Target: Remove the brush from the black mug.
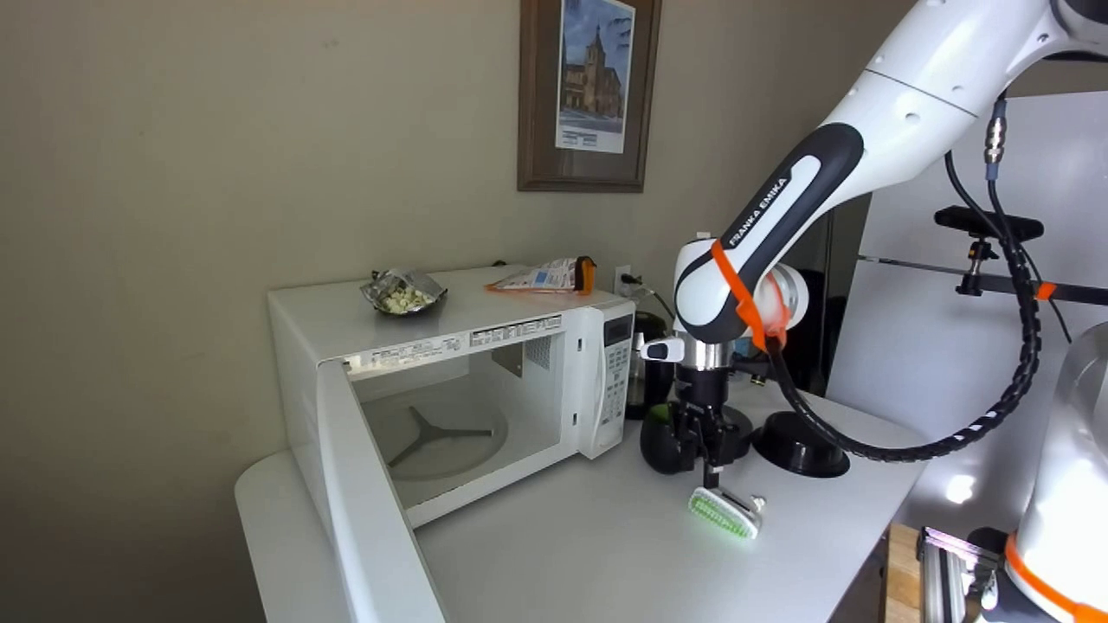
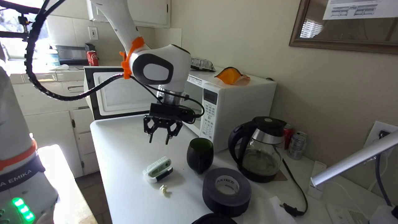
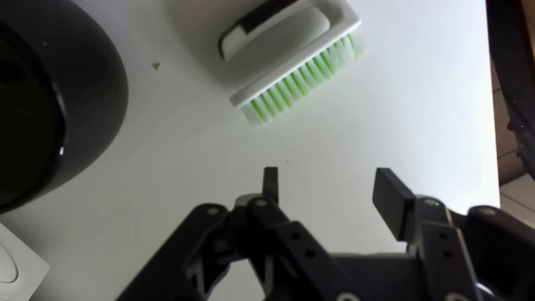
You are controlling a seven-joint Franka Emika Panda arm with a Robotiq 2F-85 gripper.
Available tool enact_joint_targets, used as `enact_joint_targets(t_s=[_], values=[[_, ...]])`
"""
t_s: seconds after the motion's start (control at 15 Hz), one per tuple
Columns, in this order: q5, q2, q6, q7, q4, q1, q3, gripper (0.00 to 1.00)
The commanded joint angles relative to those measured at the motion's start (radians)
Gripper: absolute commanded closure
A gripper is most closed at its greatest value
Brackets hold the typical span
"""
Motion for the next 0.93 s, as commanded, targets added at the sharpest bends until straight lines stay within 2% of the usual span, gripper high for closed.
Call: enact_joint_targets(t_s=[0.0,0.07,0.33,0.4,0.73,0.87], values=[[-0.035,-0.016,-0.001,0.055,0.005,-0.031,0.021,0.07],[-0.031,-0.031,-0.002,0.068,0.004,-0.035,0.022,0.01],[-0.116,-0.109,0.038,0.319,-0.028,-0.057,0.017,0.0],[-0.117,-0.131,0.028,0.37,-0.032,-0.063,0.014,0.0],[-0.276,-0.268,-0.039,0.69,-0.051,-0.132,0.0,0.0],[-0.29,-0.333,-0.076,0.768,-0.062,-0.154,-0.015,0.0]])
